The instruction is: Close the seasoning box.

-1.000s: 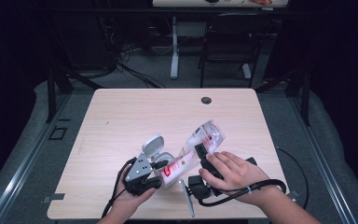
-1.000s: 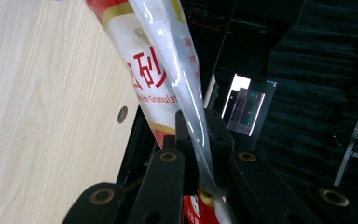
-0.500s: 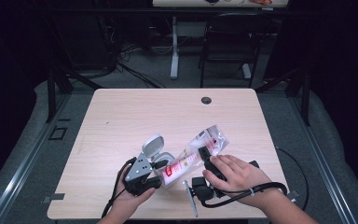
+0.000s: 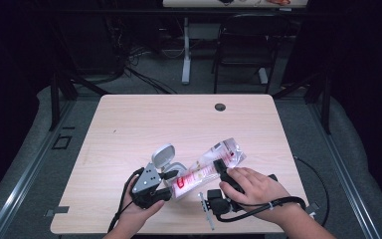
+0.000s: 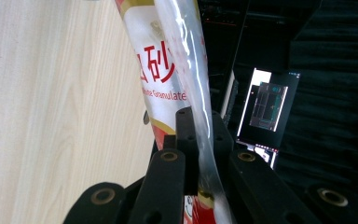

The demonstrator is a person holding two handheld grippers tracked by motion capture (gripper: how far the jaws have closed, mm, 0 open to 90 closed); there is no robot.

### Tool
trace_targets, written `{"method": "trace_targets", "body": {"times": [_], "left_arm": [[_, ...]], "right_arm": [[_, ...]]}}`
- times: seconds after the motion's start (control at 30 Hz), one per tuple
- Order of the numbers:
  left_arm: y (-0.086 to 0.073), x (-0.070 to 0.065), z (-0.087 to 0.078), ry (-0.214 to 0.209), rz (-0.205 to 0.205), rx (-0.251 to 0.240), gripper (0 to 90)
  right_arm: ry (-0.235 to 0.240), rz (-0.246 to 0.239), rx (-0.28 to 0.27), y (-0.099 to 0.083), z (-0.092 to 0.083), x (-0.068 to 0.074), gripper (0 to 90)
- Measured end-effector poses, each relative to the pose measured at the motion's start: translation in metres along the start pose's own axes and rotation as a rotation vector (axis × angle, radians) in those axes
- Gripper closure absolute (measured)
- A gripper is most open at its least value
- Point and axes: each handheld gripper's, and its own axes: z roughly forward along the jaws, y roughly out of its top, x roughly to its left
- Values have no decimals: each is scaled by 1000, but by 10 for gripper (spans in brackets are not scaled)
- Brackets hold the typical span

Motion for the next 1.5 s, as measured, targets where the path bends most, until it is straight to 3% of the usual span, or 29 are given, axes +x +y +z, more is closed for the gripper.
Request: {"method": "trace_targets", "body": {"times": [0.8,0.9,1.27,1.5], "left_arm": [[-1,2,-4,2,-7,-9,623],[-1,2,-5,4,-7,-10,620],[-2,4,-9,14,-17,-16,604],[-2,6,-13,22,-16,-22,593]], "right_arm": [[29,92,-9,-10,3,10,873],[33,121,-15,-11,3,13,873],[31,141,-11,-16,2,11,874],[44,191,-28,-20,2,12,874]]}}
